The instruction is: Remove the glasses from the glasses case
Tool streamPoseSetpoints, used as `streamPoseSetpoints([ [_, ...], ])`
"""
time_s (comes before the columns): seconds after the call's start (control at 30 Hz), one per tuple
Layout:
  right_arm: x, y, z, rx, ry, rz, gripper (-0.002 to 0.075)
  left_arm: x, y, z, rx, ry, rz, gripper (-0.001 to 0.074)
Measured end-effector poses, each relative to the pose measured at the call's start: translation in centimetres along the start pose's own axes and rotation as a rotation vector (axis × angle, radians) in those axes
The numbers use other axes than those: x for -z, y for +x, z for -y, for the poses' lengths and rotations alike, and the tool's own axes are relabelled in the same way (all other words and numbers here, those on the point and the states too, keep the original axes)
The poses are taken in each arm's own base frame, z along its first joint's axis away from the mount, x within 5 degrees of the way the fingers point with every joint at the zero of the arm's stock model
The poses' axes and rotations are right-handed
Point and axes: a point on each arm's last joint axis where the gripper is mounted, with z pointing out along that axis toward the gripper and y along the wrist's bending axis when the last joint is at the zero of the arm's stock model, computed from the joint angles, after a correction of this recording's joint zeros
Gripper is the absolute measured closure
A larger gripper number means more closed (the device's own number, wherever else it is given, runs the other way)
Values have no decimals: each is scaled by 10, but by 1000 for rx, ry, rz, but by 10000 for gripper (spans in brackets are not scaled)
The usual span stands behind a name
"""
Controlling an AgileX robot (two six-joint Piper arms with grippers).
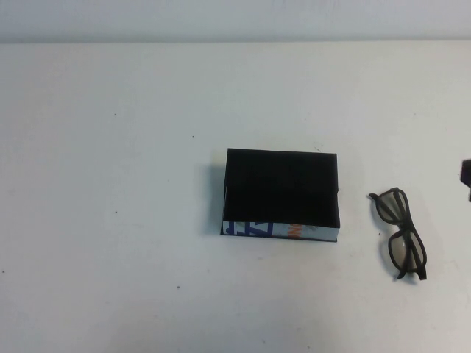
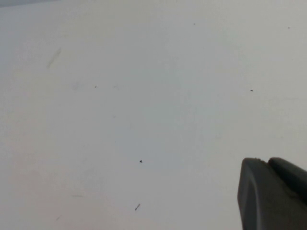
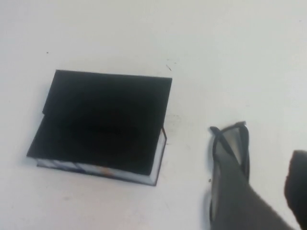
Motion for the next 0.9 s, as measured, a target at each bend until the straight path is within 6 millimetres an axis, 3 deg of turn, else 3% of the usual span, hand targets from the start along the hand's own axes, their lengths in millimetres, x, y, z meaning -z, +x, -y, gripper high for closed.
streamPoseSetpoints([
  [0.23, 62, 49, 16, 93, -11, 248, 594, 0, 0, 0, 0, 0, 0, 739],
  [0.43, 91, 87, 27, 134, -21, 407, 683, 0, 0, 0, 0, 0, 0, 739],
  [0.57, 94, 109, 34, 171, -13, 481, 727, 0, 0, 0, 0, 0, 0, 739],
  [0.77, 78, 142, 45, 131, 13, 472, 741, 0, 0, 0, 0, 0, 0, 739],
  [0.9, 70, 153, 51, 56, 61, 522, 741, 0, 0, 0, 0, 0, 0, 739],
])
